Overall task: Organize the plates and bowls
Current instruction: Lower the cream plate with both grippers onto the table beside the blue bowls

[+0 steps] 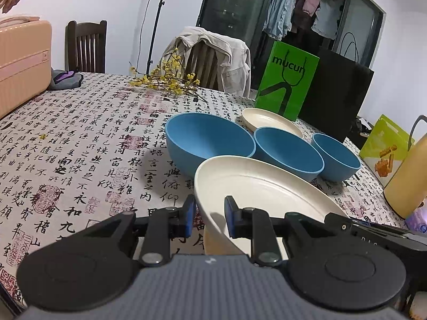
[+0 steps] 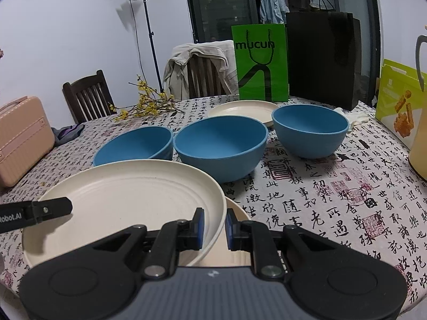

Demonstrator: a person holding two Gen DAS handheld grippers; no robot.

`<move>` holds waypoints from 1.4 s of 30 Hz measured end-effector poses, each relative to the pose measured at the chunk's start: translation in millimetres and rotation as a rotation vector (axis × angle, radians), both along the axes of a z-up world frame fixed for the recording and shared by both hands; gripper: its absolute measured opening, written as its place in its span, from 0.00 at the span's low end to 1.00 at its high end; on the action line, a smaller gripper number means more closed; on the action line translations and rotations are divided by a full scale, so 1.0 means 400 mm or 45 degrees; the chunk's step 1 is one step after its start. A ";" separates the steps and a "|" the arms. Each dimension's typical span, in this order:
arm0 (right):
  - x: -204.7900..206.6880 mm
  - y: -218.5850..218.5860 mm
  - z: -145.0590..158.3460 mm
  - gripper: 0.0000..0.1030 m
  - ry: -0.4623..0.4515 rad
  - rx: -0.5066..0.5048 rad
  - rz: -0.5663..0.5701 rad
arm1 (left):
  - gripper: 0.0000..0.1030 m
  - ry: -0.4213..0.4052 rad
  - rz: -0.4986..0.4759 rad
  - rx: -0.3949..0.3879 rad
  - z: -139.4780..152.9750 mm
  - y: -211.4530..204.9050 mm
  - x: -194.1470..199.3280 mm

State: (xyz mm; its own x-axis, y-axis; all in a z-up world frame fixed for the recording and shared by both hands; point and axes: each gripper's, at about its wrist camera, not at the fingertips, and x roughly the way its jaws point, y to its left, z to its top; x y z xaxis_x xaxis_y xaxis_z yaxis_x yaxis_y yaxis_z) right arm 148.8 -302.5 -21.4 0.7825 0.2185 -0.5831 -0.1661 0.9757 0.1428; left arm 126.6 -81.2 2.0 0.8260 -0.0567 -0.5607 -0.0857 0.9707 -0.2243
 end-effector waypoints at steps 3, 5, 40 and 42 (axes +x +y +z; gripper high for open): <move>0.000 -0.006 -0.005 0.16 -0.001 -0.001 -0.008 | 0.22 0.004 -0.004 0.005 -0.005 -0.008 0.003; 0.000 -0.008 -0.010 0.16 -0.003 -0.002 -0.011 | 0.22 0.006 -0.006 0.009 -0.009 -0.012 0.005; -0.038 -0.011 -0.070 0.16 -0.136 -0.101 -0.077 | 0.22 -0.005 -0.018 0.148 -0.097 -0.083 0.019; -0.040 -0.015 -0.077 0.16 -0.141 -0.098 -0.081 | 0.22 -0.011 -0.019 0.162 -0.099 -0.087 0.017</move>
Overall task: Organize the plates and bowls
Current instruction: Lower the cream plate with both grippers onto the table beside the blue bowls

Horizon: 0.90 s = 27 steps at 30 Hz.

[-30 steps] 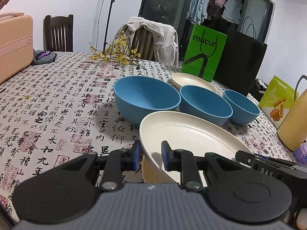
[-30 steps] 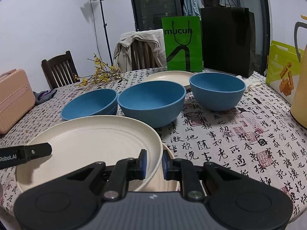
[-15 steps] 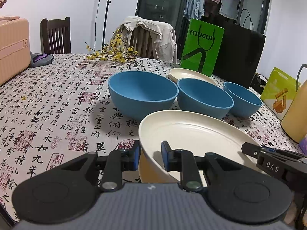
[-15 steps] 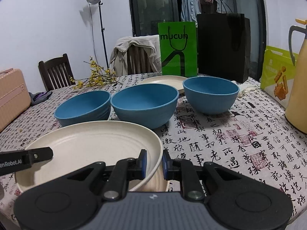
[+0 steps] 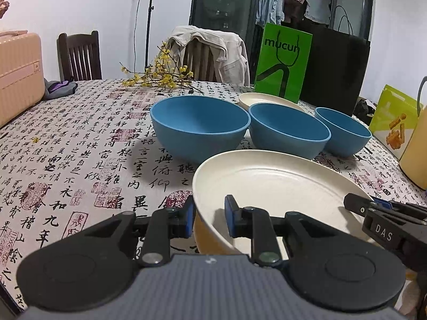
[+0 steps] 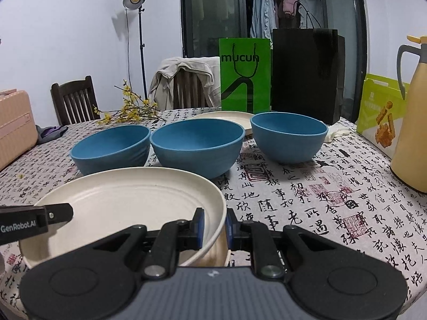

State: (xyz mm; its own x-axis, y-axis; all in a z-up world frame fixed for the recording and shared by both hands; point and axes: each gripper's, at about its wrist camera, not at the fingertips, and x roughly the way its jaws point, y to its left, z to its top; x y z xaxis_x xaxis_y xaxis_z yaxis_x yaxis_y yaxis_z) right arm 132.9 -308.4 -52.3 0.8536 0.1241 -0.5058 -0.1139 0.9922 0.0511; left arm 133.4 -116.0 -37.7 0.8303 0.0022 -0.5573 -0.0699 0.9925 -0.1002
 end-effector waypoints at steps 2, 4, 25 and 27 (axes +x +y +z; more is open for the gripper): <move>-0.004 0.000 -0.005 0.16 -0.007 0.000 -0.001 | 0.22 -0.006 0.000 0.013 -0.002 -0.005 -0.002; -0.009 -0.001 -0.007 0.16 -0.020 -0.003 -0.003 | 0.22 -0.008 -0.001 0.019 -0.004 -0.008 -0.003; -0.039 0.020 -0.056 0.16 -0.134 -0.144 -0.045 | 0.24 -0.064 -0.009 0.186 -0.051 -0.061 -0.018; -0.038 0.018 -0.061 0.15 -0.136 -0.140 -0.047 | 0.24 -0.077 -0.010 0.200 -0.055 -0.063 -0.020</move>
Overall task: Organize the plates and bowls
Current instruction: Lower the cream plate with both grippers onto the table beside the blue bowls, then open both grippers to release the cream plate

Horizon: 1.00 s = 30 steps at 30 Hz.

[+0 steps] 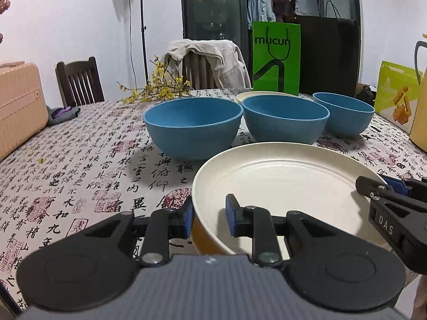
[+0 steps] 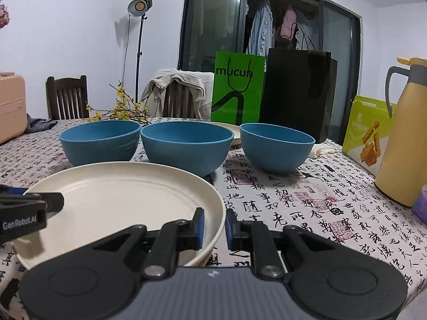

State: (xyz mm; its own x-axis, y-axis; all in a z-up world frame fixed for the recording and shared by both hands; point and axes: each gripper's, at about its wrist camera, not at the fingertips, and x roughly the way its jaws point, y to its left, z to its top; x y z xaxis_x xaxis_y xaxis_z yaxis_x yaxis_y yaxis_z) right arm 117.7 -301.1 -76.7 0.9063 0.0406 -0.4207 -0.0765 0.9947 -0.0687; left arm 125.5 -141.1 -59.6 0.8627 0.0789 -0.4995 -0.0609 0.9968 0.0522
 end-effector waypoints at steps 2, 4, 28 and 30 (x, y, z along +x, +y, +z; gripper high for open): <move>0.002 0.000 -0.004 0.15 0.001 0.007 0.000 | 0.24 -0.006 -0.002 0.011 -0.003 -0.002 0.000; 0.002 -0.001 -0.009 0.15 -0.001 0.013 0.005 | 0.24 -0.015 0.003 0.027 -0.005 -0.006 0.001; 0.019 -0.083 0.032 1.00 -0.065 0.247 0.082 | 1.00 -0.158 -0.016 -0.139 0.057 0.101 -0.003; 0.028 -0.094 0.045 1.00 -0.088 0.254 0.085 | 1.00 -0.157 -0.028 -0.144 0.061 0.114 0.008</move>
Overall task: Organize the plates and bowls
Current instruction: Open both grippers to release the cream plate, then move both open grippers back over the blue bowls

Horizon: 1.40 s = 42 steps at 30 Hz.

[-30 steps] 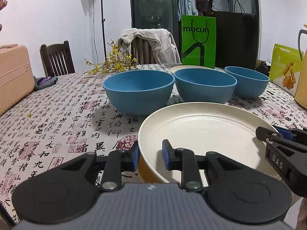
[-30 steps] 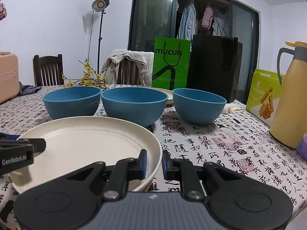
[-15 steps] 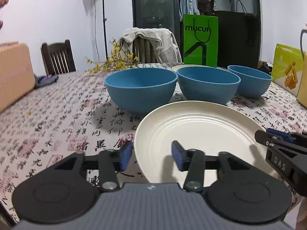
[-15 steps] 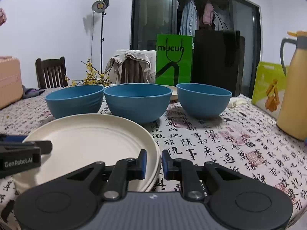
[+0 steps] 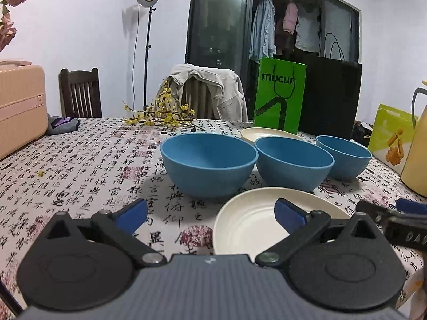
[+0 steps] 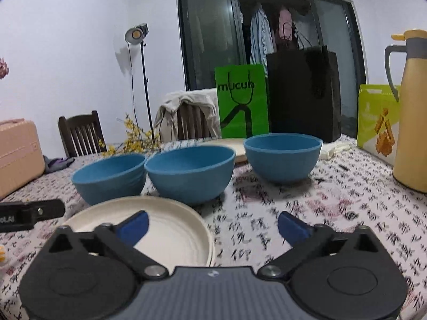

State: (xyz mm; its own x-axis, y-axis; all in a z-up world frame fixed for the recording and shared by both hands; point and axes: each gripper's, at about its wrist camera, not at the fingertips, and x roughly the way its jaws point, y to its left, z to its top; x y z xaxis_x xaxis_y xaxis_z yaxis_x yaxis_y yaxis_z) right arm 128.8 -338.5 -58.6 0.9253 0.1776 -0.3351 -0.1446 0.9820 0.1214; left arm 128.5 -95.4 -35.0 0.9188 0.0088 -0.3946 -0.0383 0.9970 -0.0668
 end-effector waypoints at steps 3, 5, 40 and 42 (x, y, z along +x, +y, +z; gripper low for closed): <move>0.019 -0.010 0.018 1.00 -0.033 0.008 0.001 | 1.00 0.011 -0.016 -0.012 0.000 0.024 0.022; 0.038 -0.013 0.023 1.00 -0.052 -0.002 -0.005 | 1.00 0.009 -0.021 -0.020 0.001 0.040 0.035; 0.140 -0.051 -0.055 1.00 0.011 0.133 -0.034 | 1.00 0.015 -0.018 -0.155 -0.059 0.163 0.109; 0.137 -0.050 -0.055 1.00 0.005 0.131 -0.038 | 1.00 0.010 -0.011 -0.157 -0.059 0.164 0.107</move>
